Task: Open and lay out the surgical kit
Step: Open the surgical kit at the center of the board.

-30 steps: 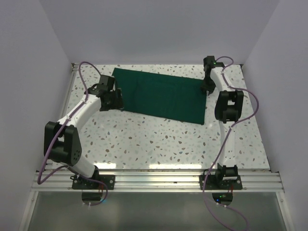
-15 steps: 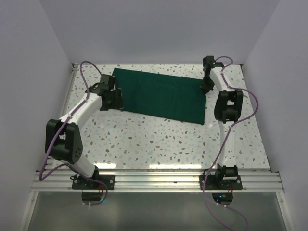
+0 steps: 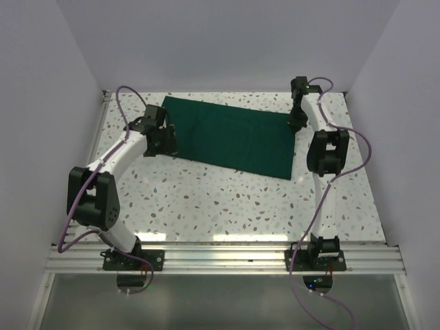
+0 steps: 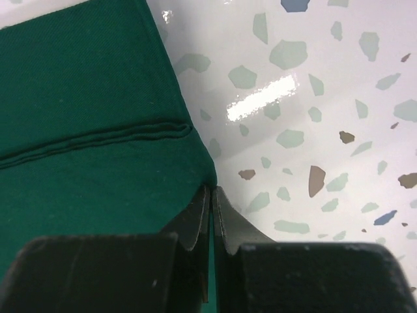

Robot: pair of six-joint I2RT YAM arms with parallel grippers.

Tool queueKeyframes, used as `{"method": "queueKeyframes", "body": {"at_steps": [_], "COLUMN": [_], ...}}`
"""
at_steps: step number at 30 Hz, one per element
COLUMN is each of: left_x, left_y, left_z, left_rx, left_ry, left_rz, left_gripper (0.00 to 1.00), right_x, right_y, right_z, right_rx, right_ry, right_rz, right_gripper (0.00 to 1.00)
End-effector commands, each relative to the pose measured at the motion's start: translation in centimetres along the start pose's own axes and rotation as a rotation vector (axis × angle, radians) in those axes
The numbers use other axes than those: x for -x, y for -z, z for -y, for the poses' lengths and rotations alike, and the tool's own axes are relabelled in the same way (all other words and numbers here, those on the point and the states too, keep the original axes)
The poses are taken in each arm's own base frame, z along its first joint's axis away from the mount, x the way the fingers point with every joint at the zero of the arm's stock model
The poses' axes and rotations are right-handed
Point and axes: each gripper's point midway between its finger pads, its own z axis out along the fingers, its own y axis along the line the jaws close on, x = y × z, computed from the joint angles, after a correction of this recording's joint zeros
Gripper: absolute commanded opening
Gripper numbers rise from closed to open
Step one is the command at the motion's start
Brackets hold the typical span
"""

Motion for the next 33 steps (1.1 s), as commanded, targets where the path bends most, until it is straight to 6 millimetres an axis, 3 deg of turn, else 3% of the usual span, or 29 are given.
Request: {"method": "queueKeyframes", "body": {"at_steps": [1,8,15,25,30,32,33], "left_x": [2.3,2.5,2.6,2.7,3.3,3.6,3.8], "left_y": [0.7,1.1,1.7,2.2,2.4,2.5,2.4], "left_z": [1.3,1.5,1.5,1.9,2.4,2.7,2.9], "left_rx": [-0.044,-0.058,-0.073,-0.096,-0.119,-0.133,-0.137], "left_ry": [-0.007,-0.005,-0.004,0.007,0.012,0.013,0.015], "left_rz": [0.064,0.080,0.102,0.118,0.127,0.133,0.134], "left_gripper": [0.75,0.75,0.75,0.75,0.75,0.75,0.75], "right_x": [2.1,0.6,-1.9,-9.8,-12.9,-16.1,-16.7], "right_y": [6.3,7.6,8.8,14.1,15.5,16.1,17.2], "right_z": [0.8,0.1,-2.7,-10.8,-12.0,-13.2,-13.4], "right_rx": [0.040,0.065,0.103,0.244,0.275,0.335,0.362], "right_ry": [0.017,0.039,0.085,0.272,0.345,0.412,0.449], "right_rz": [0.072,0.047,0.007,-0.010,-0.037,-0.094,-0.080], "right_gripper": [0.00,0.00,0.00,0.00,0.00,0.00,0.00]}}
